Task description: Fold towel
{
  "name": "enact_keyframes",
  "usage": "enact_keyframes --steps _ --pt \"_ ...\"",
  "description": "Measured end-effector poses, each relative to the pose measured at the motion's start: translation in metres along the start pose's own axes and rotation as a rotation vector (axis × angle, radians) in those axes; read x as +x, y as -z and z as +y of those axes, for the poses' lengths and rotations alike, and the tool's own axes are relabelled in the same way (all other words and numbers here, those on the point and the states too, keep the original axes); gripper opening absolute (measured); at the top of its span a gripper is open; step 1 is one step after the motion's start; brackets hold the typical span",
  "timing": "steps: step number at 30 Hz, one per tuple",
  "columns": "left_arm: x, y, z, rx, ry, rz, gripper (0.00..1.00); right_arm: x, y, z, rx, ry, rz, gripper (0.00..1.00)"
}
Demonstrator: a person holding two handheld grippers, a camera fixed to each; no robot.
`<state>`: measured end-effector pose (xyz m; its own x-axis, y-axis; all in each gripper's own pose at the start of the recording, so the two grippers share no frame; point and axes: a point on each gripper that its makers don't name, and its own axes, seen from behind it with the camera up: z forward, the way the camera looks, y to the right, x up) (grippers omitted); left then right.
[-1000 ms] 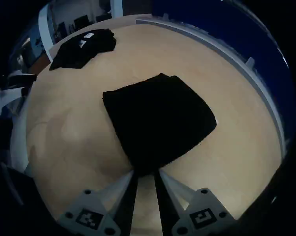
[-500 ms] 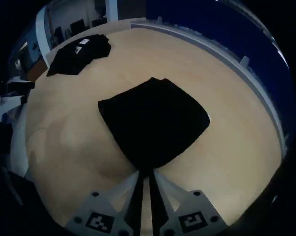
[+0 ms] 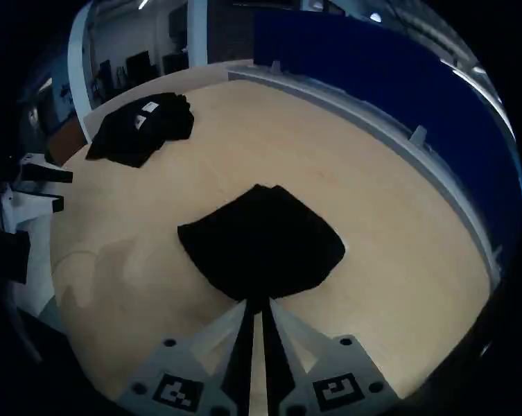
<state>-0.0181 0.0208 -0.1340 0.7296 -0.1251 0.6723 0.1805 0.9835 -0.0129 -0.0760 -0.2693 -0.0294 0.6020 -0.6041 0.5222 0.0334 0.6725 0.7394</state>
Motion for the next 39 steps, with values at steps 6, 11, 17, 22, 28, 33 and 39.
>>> enact_keyframes --steps 6,11,17,22,28,33,39 --pt "0.008 0.001 0.002 -0.003 -0.016 0.013 0.92 0.027 0.013 0.007 -0.018 0.003 0.068 0.07" --pt "0.012 0.002 0.004 -0.005 -0.029 0.022 0.92 0.050 0.027 0.010 -0.029 0.005 0.120 0.07" --pt "0.020 0.003 0.008 -0.010 -0.043 0.030 0.92 0.087 0.059 0.020 -0.049 0.007 0.197 0.07" --pt "0.028 0.003 0.014 -0.022 -0.053 0.040 0.92 0.111 0.085 0.036 -0.066 -0.011 0.251 0.07" --pt "0.035 0.003 0.023 -0.036 -0.076 0.048 0.92 0.117 0.116 0.058 -0.102 -0.029 0.287 0.06" --pt "0.038 0.004 0.033 -0.050 -0.094 0.047 0.92 0.108 0.137 0.081 -0.142 -0.046 0.292 0.06" --pt "0.041 0.003 0.045 -0.062 -0.113 0.044 0.92 0.095 0.164 0.111 -0.183 -0.088 0.306 0.06"
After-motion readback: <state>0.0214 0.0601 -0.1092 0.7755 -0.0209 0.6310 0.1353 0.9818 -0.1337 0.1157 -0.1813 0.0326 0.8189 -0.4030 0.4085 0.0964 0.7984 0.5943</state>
